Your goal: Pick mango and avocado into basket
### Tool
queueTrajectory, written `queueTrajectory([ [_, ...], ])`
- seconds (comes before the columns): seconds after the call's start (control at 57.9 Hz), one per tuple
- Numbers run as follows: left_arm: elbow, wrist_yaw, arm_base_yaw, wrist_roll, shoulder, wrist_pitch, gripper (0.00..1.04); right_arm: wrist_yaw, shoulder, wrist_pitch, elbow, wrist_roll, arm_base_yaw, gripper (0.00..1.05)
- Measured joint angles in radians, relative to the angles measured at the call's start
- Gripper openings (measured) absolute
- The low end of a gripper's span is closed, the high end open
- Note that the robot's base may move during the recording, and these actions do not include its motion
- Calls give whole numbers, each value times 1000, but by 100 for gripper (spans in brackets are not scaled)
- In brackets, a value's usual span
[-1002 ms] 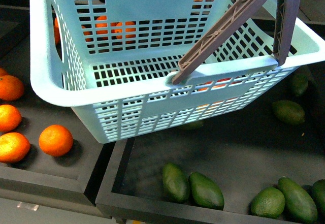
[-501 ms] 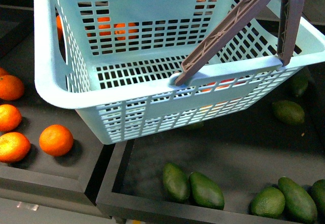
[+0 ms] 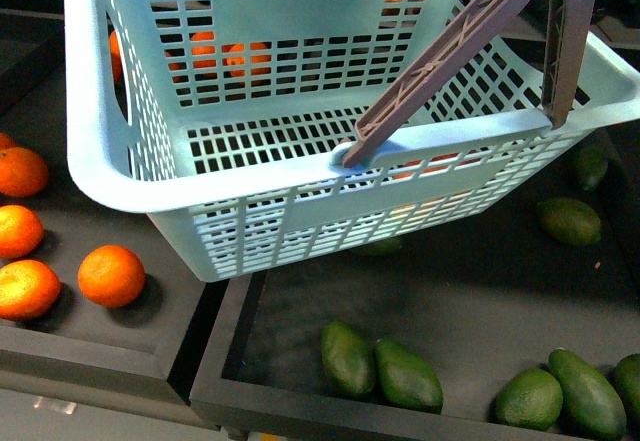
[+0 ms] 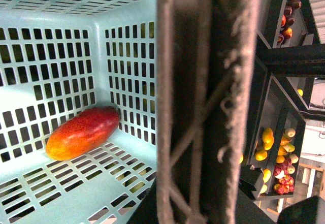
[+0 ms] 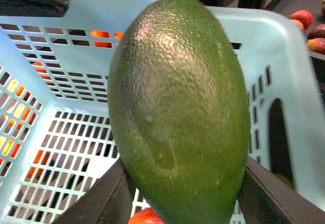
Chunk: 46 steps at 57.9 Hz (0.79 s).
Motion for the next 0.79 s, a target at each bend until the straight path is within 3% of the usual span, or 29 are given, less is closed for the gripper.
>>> queueTrajectory([
  [0.138, 0, 1, 0, 0, 0, 0, 5, 87, 20, -14, 25, 14, 39, 77],
  [0.259, -1, -4, 0, -2, 0, 0, 5, 167, 10, -23, 24, 73, -2, 99],
  [0.467, -1, -4, 1, 0, 0, 0, 5, 288, -100, -78, -36, 137, -182, 97],
  [0.501, -1, -4, 1, 0, 0, 0, 5, 299, -126, -58, -68, 142, -215, 96],
  [0.57, -1, -3, 1, 0, 0, 0, 5, 300, -200, 175, -204, 116, -278, 84],
  [0.639, -1, -2, 1, 0, 0, 0, 5, 310, -291, 342, -336, 98, -288, 72],
  [0.795, -1, 2, -9, 0, 1, 0, 5, 323, -411, 407, -477, 82, -250, 47],
])
